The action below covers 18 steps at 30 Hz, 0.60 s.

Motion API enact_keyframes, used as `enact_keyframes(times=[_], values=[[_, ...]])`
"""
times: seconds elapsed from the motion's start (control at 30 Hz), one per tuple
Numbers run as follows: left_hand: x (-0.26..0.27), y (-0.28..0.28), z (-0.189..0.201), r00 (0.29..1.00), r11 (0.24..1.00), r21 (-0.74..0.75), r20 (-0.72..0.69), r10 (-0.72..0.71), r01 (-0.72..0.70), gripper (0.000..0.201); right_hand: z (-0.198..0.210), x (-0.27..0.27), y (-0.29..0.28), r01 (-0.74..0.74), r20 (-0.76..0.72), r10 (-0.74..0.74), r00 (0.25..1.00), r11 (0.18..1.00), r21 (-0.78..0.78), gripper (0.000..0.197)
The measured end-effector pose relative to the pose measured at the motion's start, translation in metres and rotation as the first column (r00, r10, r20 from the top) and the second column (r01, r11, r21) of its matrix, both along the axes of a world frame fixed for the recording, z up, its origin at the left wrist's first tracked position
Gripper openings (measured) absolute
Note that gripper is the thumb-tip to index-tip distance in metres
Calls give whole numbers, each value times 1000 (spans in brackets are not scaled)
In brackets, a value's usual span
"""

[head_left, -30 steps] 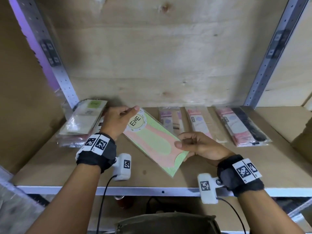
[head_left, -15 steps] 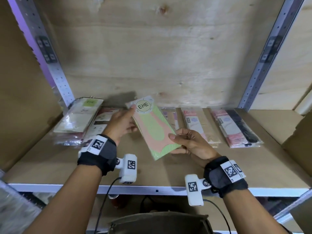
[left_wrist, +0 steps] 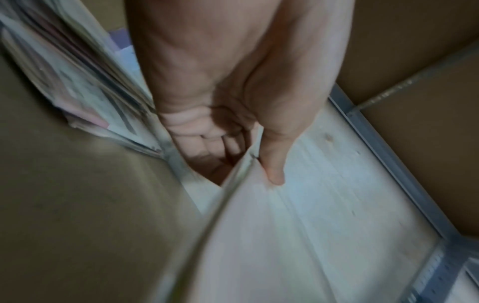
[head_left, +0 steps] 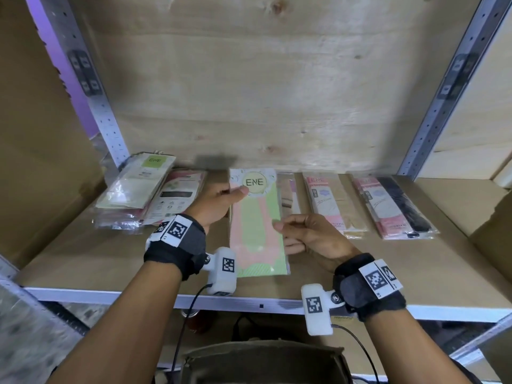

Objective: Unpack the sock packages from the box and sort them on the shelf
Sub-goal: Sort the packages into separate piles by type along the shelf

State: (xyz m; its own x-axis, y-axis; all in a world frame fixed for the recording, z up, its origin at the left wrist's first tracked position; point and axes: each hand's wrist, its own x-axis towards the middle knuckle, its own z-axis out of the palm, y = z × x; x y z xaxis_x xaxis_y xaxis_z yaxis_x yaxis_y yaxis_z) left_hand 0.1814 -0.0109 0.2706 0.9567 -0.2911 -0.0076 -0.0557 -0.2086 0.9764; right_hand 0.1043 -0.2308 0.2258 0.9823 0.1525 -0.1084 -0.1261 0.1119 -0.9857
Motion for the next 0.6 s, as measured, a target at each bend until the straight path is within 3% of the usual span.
enact_keyframes(times=[0.13, 0.23, 0.3, 0.37, 0.47, 0.6], values=[[13, 15, 2, 984, 981, -79, -43, 174, -177, 24, 2, -14, -5, -221, -95, 215, 972, 973, -60, 21], [16, 20, 2, 982, 981, -73, -60, 177, -181, 26, 6, -21, -11, -372, -119, 357, 926, 917, -144, 24], [10, 19, 4, 992, 994, -50, -91, 89, -94, 23, 11, -21, -14, -307, -86, 297, 951, 943, -132, 37], [0, 10, 5, 995, 998, 34, -83, -51, 54, 28, 16, -15, -19, -136, -43, 135, 990, 991, -10, 55], [-15, -13, 0, 968, 956, 147, -25, -252, 253, 48, 19, -8, -20, 33, 3, -34, 999, 994, 103, 45], [-25, -32, -10, 961, 950, 154, 0, -275, 272, 40, 13, -3, -20, 206, 80, -208, 975, 978, 28, 30]])
